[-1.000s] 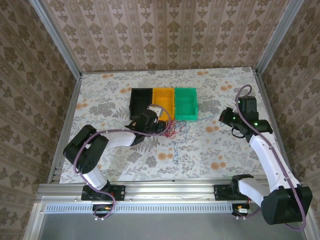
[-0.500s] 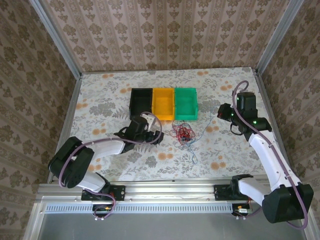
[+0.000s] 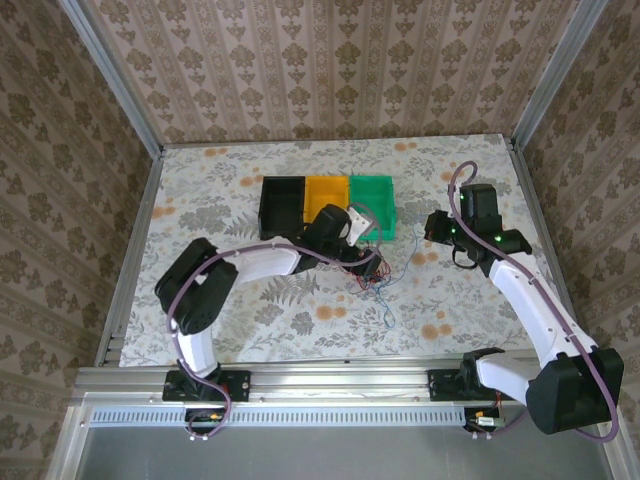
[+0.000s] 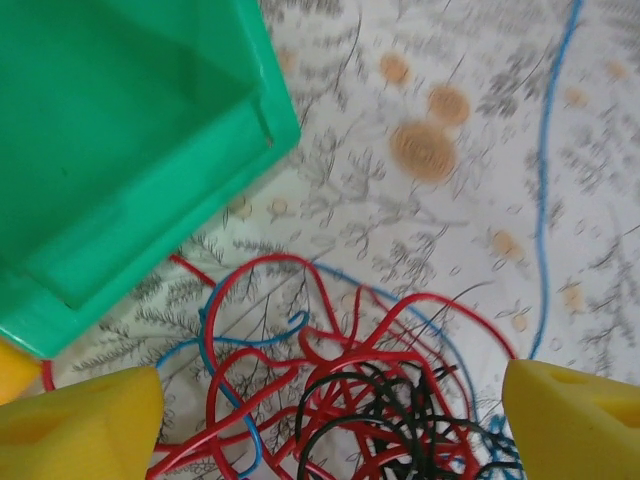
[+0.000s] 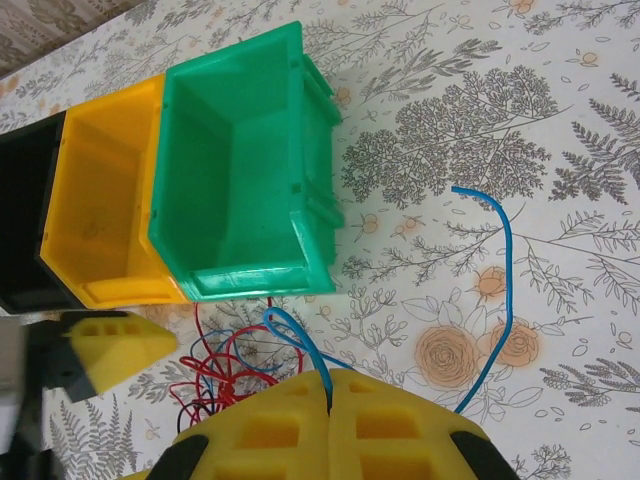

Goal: Untangle the cables

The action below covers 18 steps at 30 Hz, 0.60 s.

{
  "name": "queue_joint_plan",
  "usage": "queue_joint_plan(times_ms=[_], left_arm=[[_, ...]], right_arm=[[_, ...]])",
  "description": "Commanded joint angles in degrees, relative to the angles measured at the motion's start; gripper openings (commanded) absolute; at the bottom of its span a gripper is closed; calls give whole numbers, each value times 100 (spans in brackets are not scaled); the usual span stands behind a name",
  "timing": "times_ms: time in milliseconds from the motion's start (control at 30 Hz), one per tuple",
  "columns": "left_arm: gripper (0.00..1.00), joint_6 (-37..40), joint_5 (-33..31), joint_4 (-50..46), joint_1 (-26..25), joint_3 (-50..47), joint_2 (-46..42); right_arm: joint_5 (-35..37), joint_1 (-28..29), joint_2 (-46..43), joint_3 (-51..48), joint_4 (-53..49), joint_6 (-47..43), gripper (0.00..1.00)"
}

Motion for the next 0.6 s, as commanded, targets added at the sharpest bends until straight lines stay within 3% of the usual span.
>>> queue_joint_plan(times_ms=[0,100,233,500,567], left_arm=[[85,329,-1,-897,-85,413,232],[81,426,-311,-1291,-181,762,521],[67,437,-614,-1609,-249,1117,907],[9,310,-501,-2356,-68,1633,1452],[0,212,-505,-2445,5,1515,1356]], right_arm=[[-100,47,-108,-122,83,-122,0],[-108,62,-190,-205,138,-119,0],[-119,90,-289,-312,206,-96,0],[276,64,-306,-171,-14,-76,0],[403,47,-324,-99,-104,-92,0]])
